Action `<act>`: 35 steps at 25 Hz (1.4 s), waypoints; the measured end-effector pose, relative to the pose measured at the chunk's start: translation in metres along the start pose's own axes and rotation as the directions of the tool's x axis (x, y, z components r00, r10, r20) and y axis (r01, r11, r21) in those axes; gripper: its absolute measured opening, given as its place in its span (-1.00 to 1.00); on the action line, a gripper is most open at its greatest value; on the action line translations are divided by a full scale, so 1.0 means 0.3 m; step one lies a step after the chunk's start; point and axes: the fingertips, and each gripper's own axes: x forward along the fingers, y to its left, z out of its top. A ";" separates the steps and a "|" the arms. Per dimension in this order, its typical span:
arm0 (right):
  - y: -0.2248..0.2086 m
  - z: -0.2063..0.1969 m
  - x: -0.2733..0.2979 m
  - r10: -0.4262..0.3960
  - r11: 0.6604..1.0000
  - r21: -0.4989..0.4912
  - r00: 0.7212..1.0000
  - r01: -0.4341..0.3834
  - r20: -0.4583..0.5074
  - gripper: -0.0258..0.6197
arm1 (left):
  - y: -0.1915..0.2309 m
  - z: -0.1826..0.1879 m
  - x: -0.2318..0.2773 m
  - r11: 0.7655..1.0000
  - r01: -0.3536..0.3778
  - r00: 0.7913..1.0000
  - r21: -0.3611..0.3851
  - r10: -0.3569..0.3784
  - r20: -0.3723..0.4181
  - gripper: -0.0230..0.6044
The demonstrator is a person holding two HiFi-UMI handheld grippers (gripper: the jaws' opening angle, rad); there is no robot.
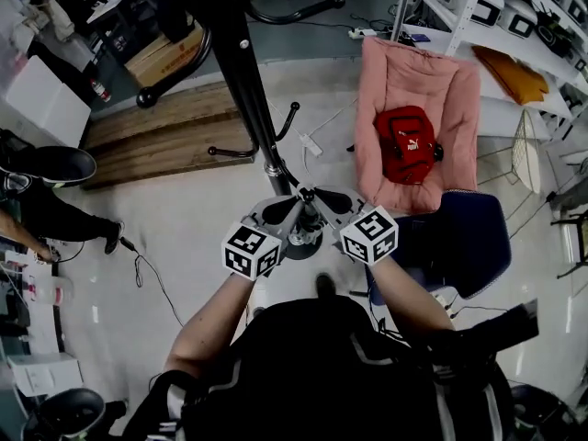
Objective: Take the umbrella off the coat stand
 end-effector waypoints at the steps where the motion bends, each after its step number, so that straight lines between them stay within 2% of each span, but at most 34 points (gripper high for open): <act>1: 0.002 0.002 -0.007 -0.007 1.000 0.000 1.000 0.007 0.001 -0.90 | -0.006 0.002 0.000 1.000 0.009 1.000 0.002 -0.009 0.002 -0.89; 10: 0.022 0.002 -0.067 -0.087 0.996 -0.014 0.996 0.087 0.007 -0.90 | -0.053 -0.001 -0.010 0.996 0.075 0.997 0.050 -0.075 -0.013 -0.89; 18: 0.090 0.005 -0.092 -0.164 0.986 0.004 0.986 0.164 0.007 -0.90 | -0.077 -0.003 -0.069 0.989 0.145 0.989 0.024 -0.146 0.014 -0.89; 22: 0.151 0.038 -0.088 -0.168 0.986 -0.015 0.986 0.168 0.006 -0.90 | -0.078 0.029 -0.115 0.986 0.165 0.985 0.014 -0.165 0.049 -0.89; 26: 0.201 0.073 -0.080 -0.171 0.985 -0.016 0.985 0.171 0.024 -0.90 | -0.079 0.054 -0.180 0.987 0.154 0.984 0.039 -0.157 0.085 -0.89; 30: 0.274 0.117 -0.050 -0.155 0.988 -0.022 0.987 0.156 0.047 -0.90 | -0.061 0.085 -0.269 0.991 0.130 0.985 0.031 -0.133 0.112 -0.89; 35: 0.345 0.177 -0.013 -0.125 0.992 0.033 0.989 0.123 0.079 -0.90 | -0.038 0.126 -0.369 0.994 0.109 0.982 0.029 -0.112 0.152 -0.89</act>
